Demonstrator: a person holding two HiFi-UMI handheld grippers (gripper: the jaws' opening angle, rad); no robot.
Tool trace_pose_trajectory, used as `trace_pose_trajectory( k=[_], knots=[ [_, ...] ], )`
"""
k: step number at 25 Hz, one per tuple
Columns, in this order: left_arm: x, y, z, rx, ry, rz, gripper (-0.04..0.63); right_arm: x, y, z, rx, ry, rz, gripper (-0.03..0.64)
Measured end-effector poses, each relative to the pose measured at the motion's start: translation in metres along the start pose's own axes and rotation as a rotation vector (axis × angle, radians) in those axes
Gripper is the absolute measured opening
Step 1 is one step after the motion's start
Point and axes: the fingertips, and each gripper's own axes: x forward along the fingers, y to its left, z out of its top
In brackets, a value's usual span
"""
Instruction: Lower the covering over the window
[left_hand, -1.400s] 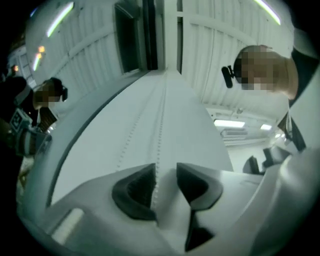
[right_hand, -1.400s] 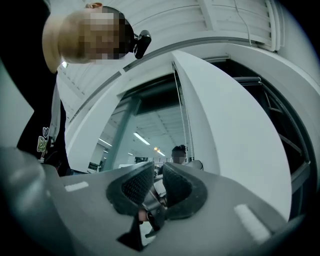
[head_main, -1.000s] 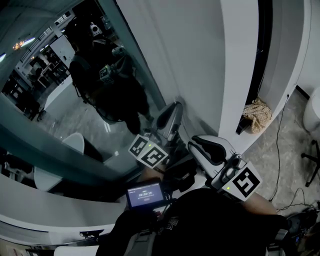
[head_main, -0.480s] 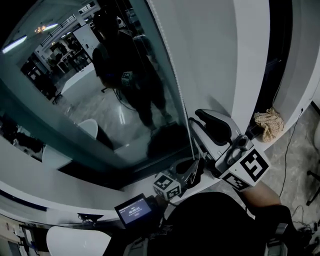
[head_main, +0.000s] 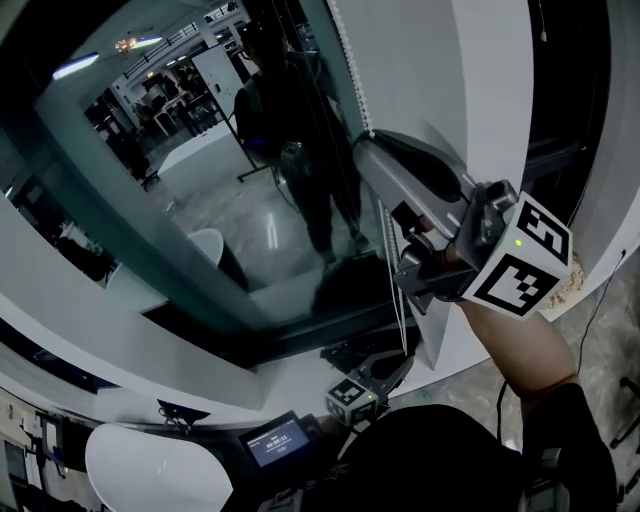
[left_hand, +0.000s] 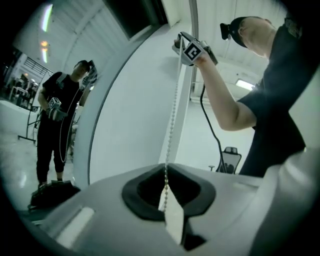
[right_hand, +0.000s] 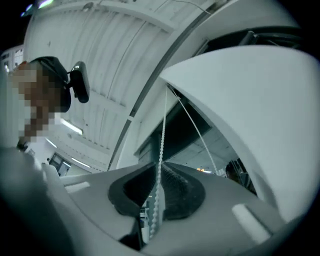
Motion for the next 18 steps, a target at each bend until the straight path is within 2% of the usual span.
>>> trace_pose_trajectory(
  k=[3, 8, 11, 13, 15, 17, 18],
  knots=[
    [-0.005, -0.009, -0.001, -0.007, -0.013, 0.019, 0.015, -0.002, 0.010, 0.009, -0.055, 0.020, 0.005, 0.021],
    [-0.010, -0.017, -0.015, 0.006, -0.053, 0.055, 0.015, 0.002, 0.019, 0.009, 0.048, 0.079, 0.073, 0.021],
    [-0.014, -0.024, -0.008, -0.029, -0.073, 0.107, 0.017, -0.004, 0.025, 0.015, 0.017, 0.090, 0.097, 0.015],
    [-0.020, -0.019, -0.014, -0.020, -0.077, 0.160, 0.017, -0.010, 0.032, 0.012, -0.045, 0.144, 0.116, 0.014],
    [-0.035, -0.012, -0.021, 0.010, -0.079, 0.239, 0.018, -0.020, 0.041, -0.009, -0.149, 0.235, 0.131, 0.012],
    [-0.058, -0.008, -0.020, -0.016, -0.112, 0.329, 0.020, -0.040, 0.044, -0.045, -0.220, 0.317, 0.124, 0.014],
    [-0.071, -0.007, -0.016, -0.044, -0.140, 0.369, 0.021, -0.052, 0.042, -0.064, -0.212, 0.344, 0.116, 0.013]
  ],
)
